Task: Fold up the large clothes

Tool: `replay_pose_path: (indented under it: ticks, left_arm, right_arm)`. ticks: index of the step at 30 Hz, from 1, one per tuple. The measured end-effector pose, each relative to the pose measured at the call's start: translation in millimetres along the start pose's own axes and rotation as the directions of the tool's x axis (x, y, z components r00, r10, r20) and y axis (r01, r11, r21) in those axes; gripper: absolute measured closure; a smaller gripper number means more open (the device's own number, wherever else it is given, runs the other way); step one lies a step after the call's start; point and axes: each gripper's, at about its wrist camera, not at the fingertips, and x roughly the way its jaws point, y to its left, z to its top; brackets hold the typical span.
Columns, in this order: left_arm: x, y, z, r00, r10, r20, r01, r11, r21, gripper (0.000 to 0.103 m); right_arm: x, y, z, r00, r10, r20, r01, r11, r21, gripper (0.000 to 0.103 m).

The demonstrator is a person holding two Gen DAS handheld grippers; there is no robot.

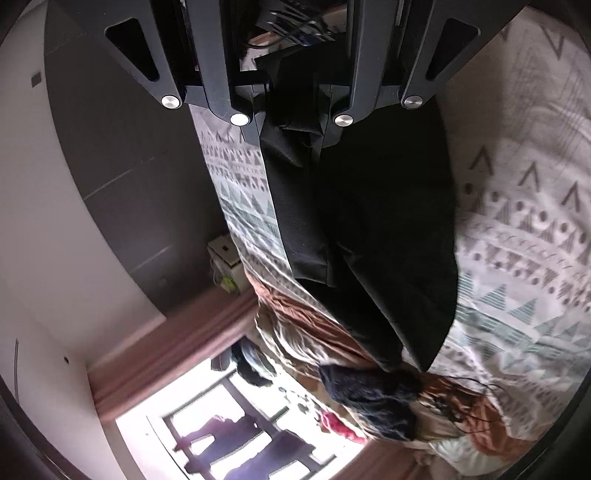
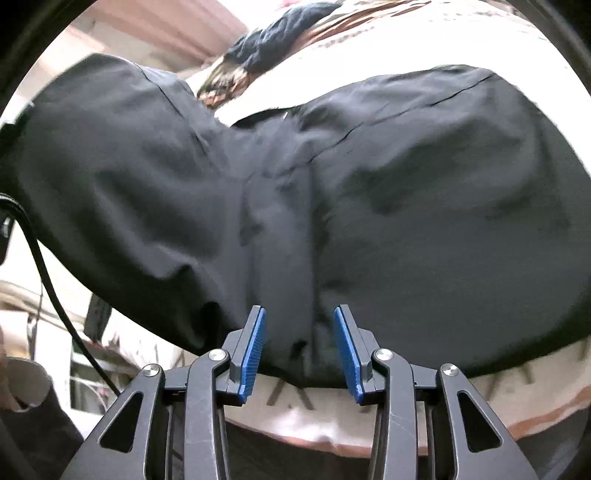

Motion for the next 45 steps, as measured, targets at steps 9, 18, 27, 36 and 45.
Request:
replay_pose_path:
  ticks: [9, 18, 27, 36, 45]
  left_arm:
    - [109, -34, -12, 0.987, 0.019, -0.158, -0.009, 0.998, 0.062, 0.089]
    - [186, -64, -61, 0.945, 0.047, -0.325, 0.001, 0.99, 0.144, 0.089]
    - [236, -92, -107, 0.874, 0.09, -0.477, 0.022, 0.974, 0.224, 0.084]
    - [203, -68, -81, 0.89, 0.031, -0.456, 0.062, 0.98, 0.189, 0.038]
    - [134, 0, -52, 0.933, 0.175, -0.315, -0.121, 0.976, 0.183, 0.038]
  right_arm:
    - [-64, -67, 3, 0.99, -0.083, 0.114, 0.067, 0.989, 0.135, 0.064]
    - [-103, -124, -20, 0.974, -0.17, 0.147, 0.125, 0.953, 0.277, 0.064]
    - [-126, -142, -29, 0.963, -0.22, 0.153, 0.163, 0.934, 0.319, 0.054]
    - [-144, -151, -33, 0.967, -0.155, 0.201, 0.084, 0.944, 0.32, 0.04]
    - [-139, -126, -3, 0.963, -0.081, 0.258, 0.013, 0.966, 0.257, 0.035]
